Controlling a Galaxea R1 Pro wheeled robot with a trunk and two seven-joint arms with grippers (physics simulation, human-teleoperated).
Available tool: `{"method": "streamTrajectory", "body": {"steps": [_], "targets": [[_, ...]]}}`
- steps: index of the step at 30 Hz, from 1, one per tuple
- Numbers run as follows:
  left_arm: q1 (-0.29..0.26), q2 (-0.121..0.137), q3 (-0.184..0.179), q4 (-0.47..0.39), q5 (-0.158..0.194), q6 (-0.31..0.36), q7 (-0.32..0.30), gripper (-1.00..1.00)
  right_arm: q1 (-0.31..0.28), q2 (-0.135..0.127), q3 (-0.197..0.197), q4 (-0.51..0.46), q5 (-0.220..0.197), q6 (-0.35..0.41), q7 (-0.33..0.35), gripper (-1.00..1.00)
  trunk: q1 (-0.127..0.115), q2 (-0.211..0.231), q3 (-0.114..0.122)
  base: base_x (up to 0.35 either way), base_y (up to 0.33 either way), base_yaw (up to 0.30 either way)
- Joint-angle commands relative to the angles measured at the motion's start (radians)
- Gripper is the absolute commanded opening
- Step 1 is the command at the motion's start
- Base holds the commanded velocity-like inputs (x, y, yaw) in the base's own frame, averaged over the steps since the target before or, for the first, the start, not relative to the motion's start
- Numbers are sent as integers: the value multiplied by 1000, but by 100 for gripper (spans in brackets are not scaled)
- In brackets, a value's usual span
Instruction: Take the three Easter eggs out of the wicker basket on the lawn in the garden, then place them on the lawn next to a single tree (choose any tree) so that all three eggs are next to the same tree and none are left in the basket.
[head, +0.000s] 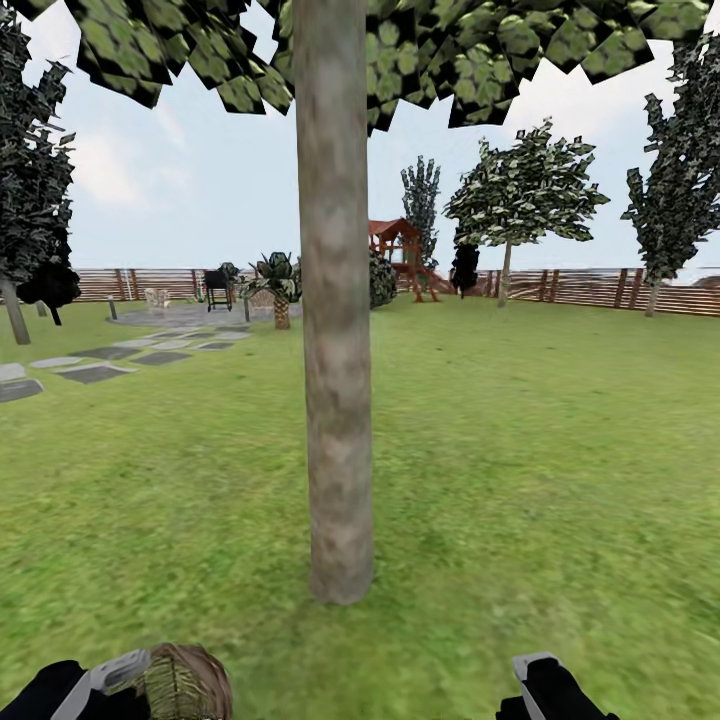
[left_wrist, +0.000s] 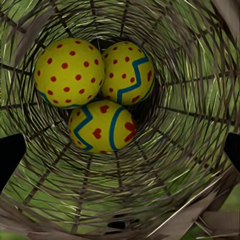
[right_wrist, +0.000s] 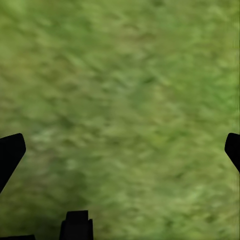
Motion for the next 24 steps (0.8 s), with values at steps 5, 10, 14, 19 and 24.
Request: {"method": "streamTrajectory", "body": {"steps": [5,10,14,19,24], "targets": [[0,1,7,-2,-3,6,-4,100,-1,-1,6,-1,5,6,-1,100,19,-36,-17,0,0,0],[0,0,7,-2,-3,6,-4,100,-1,1,6,-1,5,5,-1,100,38,-71,-33,0,0,0],[0,-1,7,-2,-3,6,-4,100,-1,2,6,-1,5,5,-1,100,54,-99,-45,0,0,0],[0,0,7,-2,-3,5,-4,100,-1,3,6,0,5,5,-1,100,73,-134,-61,0,0,0],[0,0,7,-2,-3,5,-4,100,-1,6,7,0,6,4,-1,100,92,-169,-76,0,0,0]]}}
